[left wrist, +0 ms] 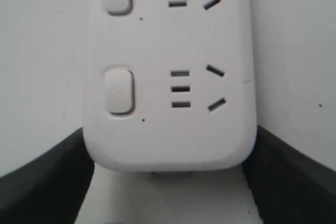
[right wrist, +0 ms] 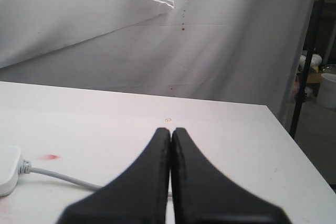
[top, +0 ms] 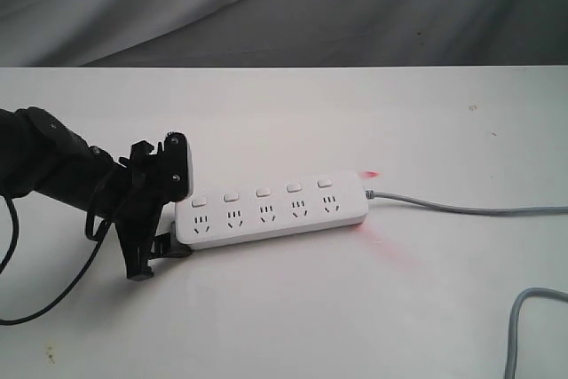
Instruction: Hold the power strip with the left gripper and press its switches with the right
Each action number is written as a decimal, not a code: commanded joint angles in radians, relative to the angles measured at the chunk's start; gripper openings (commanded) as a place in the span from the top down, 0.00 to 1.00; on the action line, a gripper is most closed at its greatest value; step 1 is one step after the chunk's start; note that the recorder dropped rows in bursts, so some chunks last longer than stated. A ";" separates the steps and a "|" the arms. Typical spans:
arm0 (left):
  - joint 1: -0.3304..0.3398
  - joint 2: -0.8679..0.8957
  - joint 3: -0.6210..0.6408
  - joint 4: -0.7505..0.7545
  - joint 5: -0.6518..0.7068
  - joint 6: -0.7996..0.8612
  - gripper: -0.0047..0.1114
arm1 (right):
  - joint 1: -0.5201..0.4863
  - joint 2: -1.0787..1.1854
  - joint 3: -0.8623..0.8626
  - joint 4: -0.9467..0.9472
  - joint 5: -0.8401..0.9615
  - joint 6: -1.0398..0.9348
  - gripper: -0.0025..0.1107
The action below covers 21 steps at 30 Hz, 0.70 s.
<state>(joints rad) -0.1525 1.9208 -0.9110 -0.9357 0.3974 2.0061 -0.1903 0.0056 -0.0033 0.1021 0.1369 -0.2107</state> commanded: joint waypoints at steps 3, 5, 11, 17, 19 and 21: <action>0.002 0.003 -0.008 0.113 0.106 -0.050 0.56 | -0.008 -0.006 0.003 -0.007 0.000 0.004 0.98; 0.002 0.008 -0.008 0.160 0.136 -0.099 0.56 | -0.008 -0.006 0.003 -0.007 0.000 0.004 0.98; 0.002 0.036 -0.008 0.171 0.187 -0.116 0.56 | -0.008 -0.006 0.003 -0.007 0.000 0.004 0.98; 0.002 0.039 -0.008 0.171 0.184 -0.116 0.56 | -0.008 -0.006 0.003 -0.007 0.000 0.004 0.98; 0.002 0.039 -0.008 0.171 0.184 -0.116 0.56 | -0.008 -0.006 0.003 -0.007 0.000 0.004 0.98; 0.002 0.039 -0.008 0.171 0.184 -0.116 0.56 | -0.008 -0.006 0.003 -0.007 0.000 0.004 0.98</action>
<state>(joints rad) -0.1468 1.9390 -0.9280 -0.8037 0.5686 1.8811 -0.1903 0.0056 -0.0033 0.1021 0.1369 -0.2107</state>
